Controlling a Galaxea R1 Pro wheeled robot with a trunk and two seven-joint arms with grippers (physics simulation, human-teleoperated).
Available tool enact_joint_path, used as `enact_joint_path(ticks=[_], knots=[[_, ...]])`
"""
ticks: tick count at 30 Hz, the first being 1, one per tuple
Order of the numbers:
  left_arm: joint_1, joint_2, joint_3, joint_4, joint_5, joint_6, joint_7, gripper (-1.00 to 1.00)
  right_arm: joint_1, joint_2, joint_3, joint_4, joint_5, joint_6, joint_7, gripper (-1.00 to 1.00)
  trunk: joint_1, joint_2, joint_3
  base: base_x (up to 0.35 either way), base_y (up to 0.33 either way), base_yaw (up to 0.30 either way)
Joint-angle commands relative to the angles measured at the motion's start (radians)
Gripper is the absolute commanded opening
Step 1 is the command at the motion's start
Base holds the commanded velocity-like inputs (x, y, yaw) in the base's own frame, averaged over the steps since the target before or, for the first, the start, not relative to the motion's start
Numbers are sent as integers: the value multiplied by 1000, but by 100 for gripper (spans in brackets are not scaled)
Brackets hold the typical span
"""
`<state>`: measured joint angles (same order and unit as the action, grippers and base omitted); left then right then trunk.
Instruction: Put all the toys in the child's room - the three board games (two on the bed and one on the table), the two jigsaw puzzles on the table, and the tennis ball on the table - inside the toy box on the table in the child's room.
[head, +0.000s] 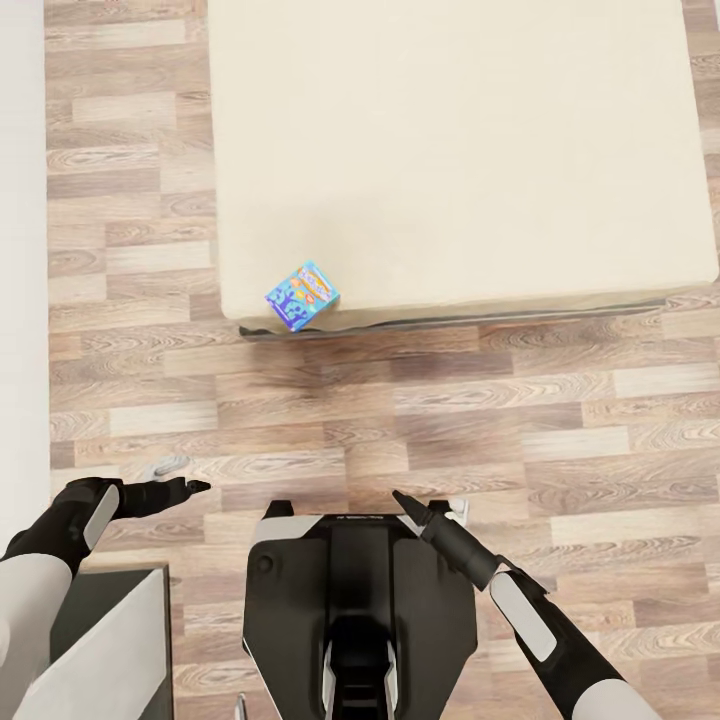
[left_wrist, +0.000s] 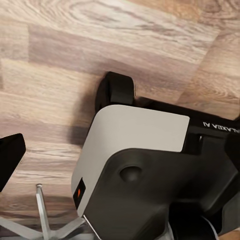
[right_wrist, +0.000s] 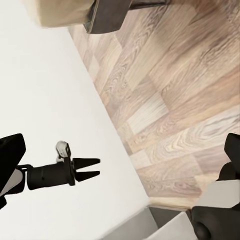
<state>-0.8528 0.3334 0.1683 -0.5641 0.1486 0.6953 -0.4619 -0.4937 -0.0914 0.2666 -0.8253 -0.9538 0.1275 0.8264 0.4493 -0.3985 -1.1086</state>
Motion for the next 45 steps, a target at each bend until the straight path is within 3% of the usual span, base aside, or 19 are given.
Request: enact_joint_path(ticks=[1,6,12,34,42,45], knots=[[0,0,3,0,6,8,0,100,0,12,1,0,-11,9,-15,100,1,-1,1,0,183,0],[0,-1,3,0,6,8,0,100,0,61,-4,5,-11,-3,-62,100,1,-1,9,0,96,0],[0,-2,3,0,7,8,0,100,-3,85,-5,3,-11,-27,-107,100,1,-1,17,0,23,0],[0,-9,9,0,7,1,1,100,-38,119,-7,3,-15,-14,-159,100,1,-1,20,0,1,0],[0,-10,11,0,8,3,1,100,-39,122,-7,2,-34,-60,-153,100,1,-1,20,0,0,0],[0,-10,11,0,8,6,1,100,-39,136,-7,2,-40,-79,-141,100,1,-1,20,0,0,0]])
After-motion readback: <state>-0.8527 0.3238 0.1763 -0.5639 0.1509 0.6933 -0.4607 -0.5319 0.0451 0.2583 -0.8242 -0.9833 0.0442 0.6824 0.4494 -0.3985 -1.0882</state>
